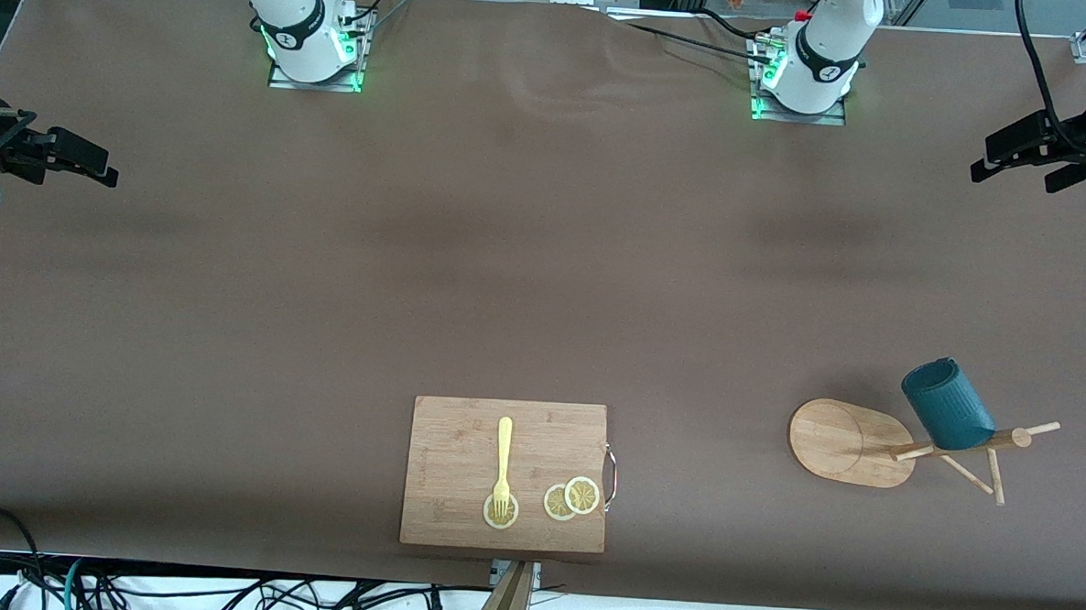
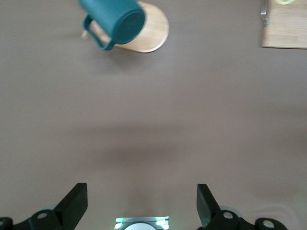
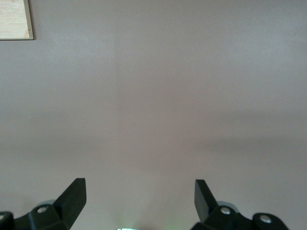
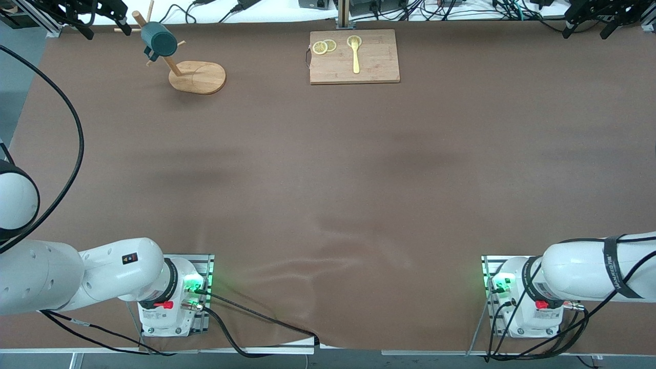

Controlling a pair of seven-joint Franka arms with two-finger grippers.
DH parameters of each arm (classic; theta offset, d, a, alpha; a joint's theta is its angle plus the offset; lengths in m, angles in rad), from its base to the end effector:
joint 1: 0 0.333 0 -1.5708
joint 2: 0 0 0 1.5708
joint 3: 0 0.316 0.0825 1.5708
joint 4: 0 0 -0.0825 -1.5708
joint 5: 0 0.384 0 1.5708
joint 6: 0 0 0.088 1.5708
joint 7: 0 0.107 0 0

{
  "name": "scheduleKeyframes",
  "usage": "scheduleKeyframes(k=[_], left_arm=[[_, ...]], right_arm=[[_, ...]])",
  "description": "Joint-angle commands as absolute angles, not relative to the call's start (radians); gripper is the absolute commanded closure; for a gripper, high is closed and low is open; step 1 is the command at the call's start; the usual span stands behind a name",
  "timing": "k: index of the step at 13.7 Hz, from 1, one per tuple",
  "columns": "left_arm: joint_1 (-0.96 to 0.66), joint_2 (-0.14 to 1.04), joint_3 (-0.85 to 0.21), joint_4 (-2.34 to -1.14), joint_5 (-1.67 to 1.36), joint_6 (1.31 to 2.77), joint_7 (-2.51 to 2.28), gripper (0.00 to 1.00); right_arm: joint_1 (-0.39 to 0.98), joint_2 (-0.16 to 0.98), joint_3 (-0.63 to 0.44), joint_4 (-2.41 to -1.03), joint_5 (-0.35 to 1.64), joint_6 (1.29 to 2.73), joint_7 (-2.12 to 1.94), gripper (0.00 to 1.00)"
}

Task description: Pass cup and hang on rack

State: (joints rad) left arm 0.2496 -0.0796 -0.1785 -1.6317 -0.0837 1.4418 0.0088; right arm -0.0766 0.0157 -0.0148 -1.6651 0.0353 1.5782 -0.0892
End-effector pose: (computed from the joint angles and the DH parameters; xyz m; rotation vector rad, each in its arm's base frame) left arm 0.5152 0.0230 0.6278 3.0620 0.0881 -0.1666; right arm 0.5528 -0.0468 0.5721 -3.0937 0.0066 0.1533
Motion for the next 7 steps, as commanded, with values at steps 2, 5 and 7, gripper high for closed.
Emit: scheduleKeyframes(k=[2, 5, 7], left_arm=[[0.167, -0.188, -0.111, -1.762, 0.002, 1.515, -0.107, 0.00], [0.133, -0.232, -0.077, -1.847, 0.002, 1.624, -0.094, 0.00], [0.133, -0.230, -0.072, -1.847, 0.003, 1.641, -0.092, 0.00]], right_arm=[[-0.083, 0.015, -0.014, -1.649, 0.046, 1.565, -0.101, 0.00], [-0.083, 0.017, -0.015, -1.649, 0.044, 1.568, -0.101, 0.00], [-0.081, 0.015, -0.015, -1.649, 0.034, 1.571, -0.100, 0.00]])
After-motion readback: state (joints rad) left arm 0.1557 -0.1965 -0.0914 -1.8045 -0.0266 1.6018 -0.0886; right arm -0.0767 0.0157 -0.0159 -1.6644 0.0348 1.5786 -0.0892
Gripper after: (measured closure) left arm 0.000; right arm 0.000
